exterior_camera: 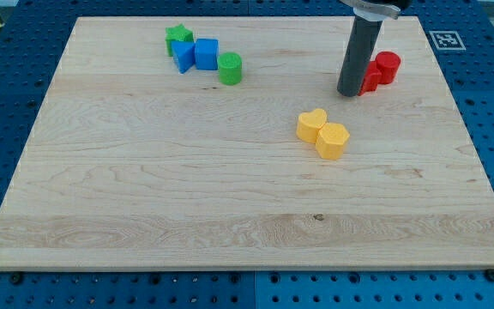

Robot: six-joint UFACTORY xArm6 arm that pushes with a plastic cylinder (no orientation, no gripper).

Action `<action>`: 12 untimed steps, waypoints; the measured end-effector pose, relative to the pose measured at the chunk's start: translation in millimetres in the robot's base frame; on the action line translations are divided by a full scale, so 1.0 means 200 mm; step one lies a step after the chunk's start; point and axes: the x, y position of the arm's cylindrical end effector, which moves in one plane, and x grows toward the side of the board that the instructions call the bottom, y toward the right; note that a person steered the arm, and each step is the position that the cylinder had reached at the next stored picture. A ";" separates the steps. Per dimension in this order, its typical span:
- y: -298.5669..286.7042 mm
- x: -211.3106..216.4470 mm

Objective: Separate the green and blue blocks

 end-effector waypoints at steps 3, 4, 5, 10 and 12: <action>-0.46 -0.06; -0.44 -0.17; -0.51 -0.34; -1.38 -0.41; -1.43 -0.41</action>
